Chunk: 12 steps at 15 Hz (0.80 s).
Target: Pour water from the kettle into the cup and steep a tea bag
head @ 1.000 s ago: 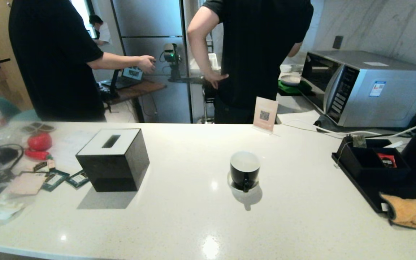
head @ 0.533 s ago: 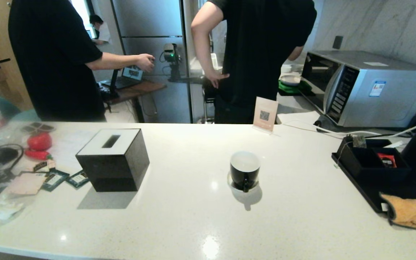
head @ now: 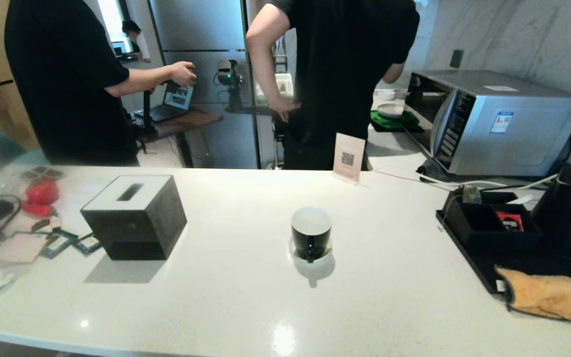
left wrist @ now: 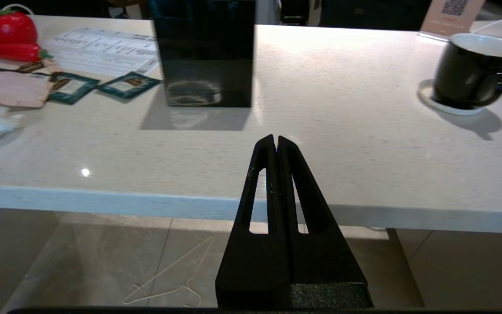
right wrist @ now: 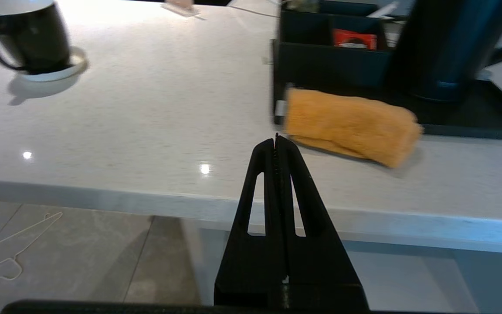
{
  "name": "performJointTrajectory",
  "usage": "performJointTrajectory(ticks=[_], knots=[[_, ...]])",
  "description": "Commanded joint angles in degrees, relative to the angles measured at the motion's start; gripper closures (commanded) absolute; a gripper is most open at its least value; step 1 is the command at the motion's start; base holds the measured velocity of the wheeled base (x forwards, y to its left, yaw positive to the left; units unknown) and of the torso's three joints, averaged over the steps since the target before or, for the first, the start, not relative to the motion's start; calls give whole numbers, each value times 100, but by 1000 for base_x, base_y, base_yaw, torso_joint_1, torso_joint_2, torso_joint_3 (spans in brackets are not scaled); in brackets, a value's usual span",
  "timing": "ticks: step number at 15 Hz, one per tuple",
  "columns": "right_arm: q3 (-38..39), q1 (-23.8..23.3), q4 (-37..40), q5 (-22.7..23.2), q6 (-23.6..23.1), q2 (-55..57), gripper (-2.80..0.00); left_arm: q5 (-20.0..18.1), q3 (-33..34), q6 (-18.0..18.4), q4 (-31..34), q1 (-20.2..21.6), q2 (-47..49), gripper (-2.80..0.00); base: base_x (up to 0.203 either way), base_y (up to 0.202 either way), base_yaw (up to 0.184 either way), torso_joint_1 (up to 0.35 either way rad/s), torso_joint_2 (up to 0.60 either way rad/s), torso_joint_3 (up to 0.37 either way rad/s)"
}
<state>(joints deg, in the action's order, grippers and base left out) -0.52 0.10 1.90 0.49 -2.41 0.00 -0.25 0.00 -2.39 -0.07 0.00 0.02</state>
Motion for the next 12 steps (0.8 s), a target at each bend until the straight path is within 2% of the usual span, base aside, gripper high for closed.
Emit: performJointTrajectory(ticks=[1,6,12], knots=[[0,-1,3,4,-5,0,0,-2,0,-7,-1,0,6,0,0,-194,3,4,2,-2],[0,-1,3,4,-5,0,0,-2,0,10,7,0,6,0,0,-173,2,3,2,3],[0,-1,-4,-6,-79,0,0,-2,0,3,7,0,6,0,0,-11,-1,0,0,0]])
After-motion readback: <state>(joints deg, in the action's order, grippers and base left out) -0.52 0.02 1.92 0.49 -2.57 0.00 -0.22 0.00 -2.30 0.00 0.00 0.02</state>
